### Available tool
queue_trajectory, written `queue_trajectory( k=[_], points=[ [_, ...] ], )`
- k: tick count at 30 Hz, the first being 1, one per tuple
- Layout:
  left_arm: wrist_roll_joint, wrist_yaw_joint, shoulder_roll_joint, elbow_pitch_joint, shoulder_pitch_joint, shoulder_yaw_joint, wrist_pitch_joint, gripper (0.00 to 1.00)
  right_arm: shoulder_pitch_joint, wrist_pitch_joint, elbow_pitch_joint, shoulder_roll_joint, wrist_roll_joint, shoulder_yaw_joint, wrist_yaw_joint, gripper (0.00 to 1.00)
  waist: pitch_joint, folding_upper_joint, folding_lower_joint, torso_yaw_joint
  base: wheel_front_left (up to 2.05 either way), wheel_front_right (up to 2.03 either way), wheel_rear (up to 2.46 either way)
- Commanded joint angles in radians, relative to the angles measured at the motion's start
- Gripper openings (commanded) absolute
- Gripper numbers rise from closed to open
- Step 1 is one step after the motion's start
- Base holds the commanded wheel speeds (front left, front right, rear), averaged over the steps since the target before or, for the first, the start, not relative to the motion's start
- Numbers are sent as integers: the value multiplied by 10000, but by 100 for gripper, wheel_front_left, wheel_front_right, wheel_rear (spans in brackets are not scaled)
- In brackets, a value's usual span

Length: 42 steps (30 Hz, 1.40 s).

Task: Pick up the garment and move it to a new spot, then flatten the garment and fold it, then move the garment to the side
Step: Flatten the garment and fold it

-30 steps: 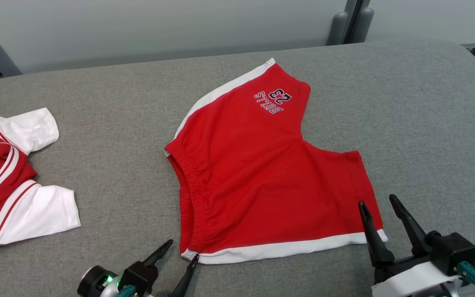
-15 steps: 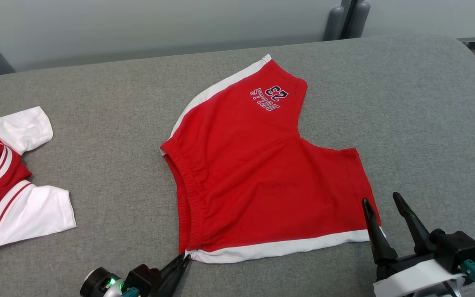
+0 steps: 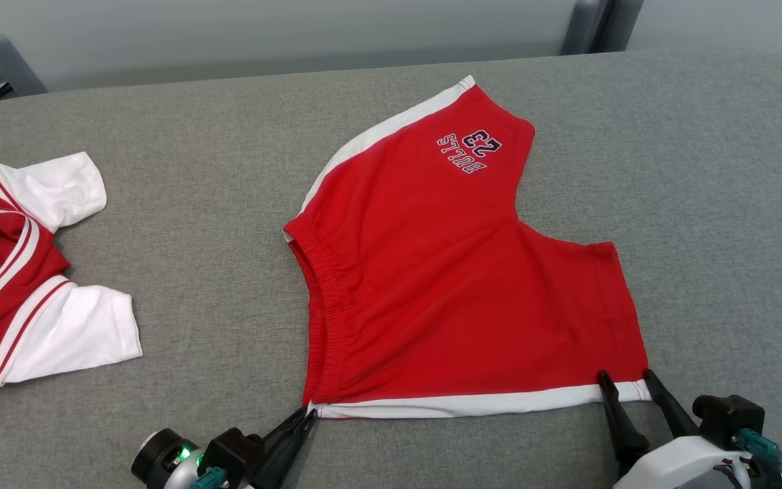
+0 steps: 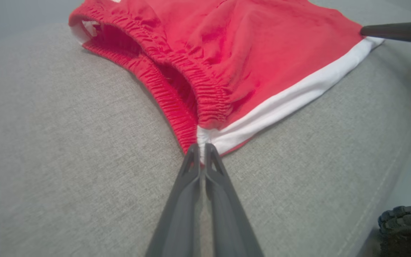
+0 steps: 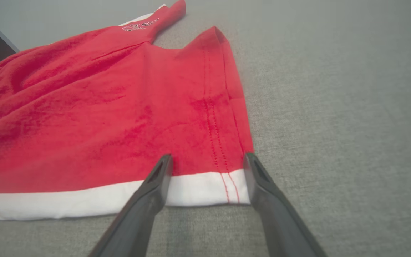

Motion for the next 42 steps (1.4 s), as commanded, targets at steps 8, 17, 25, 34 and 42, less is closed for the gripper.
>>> queue_trajectory(
  k=[8,17,25,34,42],
  points=[
    [-150,-69,232,-207,-345,343,-59,0,-210,-63,533,19,-246,-64,-2,100,-45,0,0,138,0,0,0],
    [-195,-69,282,-284,-315,327,-59,0,289,-63,213,106,-608,-94,-2,100,39,0,0,-52,0,0,0],
    [-241,-69,352,-343,-413,280,-59,0,75,-63,219,59,-577,123,-2,0,40,0,0,-110,0,0,0],
    [-479,-69,823,-1790,-163,73,-59,0,377,-63,-1352,-538,-768,-196,-2,0,-57,0,0,-465,0,0,0],
    [-324,-49,1233,-3088,412,177,-59,0,1078,-63,-2298,-886,-692,-402,-2,0,-162,0,0,-702,0,0,0]
  ],
)
